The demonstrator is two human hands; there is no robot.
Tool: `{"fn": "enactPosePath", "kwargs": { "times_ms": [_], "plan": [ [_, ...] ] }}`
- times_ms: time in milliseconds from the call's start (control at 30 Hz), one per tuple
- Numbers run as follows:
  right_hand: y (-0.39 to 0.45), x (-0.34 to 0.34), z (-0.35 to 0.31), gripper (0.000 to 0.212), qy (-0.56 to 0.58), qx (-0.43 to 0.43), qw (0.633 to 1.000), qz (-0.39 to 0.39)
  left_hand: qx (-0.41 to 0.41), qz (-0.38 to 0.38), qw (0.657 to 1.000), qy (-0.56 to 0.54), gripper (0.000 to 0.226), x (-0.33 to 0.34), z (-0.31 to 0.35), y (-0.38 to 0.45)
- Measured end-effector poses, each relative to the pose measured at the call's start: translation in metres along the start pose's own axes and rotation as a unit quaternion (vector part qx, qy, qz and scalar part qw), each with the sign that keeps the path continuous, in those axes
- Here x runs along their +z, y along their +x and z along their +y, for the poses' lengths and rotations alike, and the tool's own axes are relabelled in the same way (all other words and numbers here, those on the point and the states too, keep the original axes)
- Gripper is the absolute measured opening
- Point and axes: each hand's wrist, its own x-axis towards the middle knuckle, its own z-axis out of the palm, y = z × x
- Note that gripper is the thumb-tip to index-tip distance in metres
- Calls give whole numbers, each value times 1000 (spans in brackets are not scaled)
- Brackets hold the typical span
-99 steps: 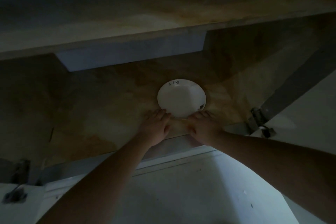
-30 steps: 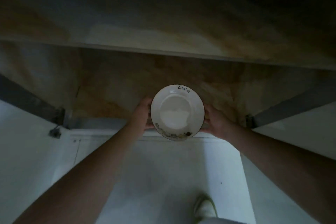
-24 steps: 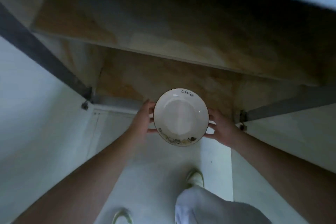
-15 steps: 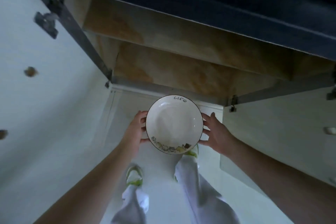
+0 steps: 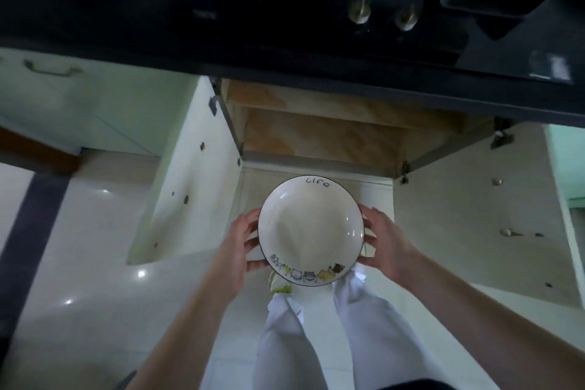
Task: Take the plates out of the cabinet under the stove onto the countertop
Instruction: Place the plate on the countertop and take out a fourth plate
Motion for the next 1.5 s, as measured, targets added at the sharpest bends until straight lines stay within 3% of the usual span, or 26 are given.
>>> {"fn": "enactPosePath", "kwargs": {
  "times_ms": [133,367,433,733,1000,1333,1500],
  "plan": [
    [-66,-11,-16,22,32,-20,999,1,27,-12,999,29,43,14,33,-63],
    [-149,-80,-9,42,130,-84,985,-81,89,-66,989,98,48,56,64,-127],
    [-165,-108,4,36,175,-99,976,-82,97,-81,985,119,49,83,65,-145],
    [-279,-263,61,28,261,-176,949,16,129,-181,958,184,52,241,14,-231],
    [-367,-392,92,26,305,-239,917,93,80,-303,935,168,51,379,-24,-275],
    [-378,-444,70,25,397,-249,867,170,49,-386,905,174,52,468,-1,-258],
    [-373,-467,37,26,392,-254,860,206,26,-447,880,157,53,507,20,-234]
  ]
}}
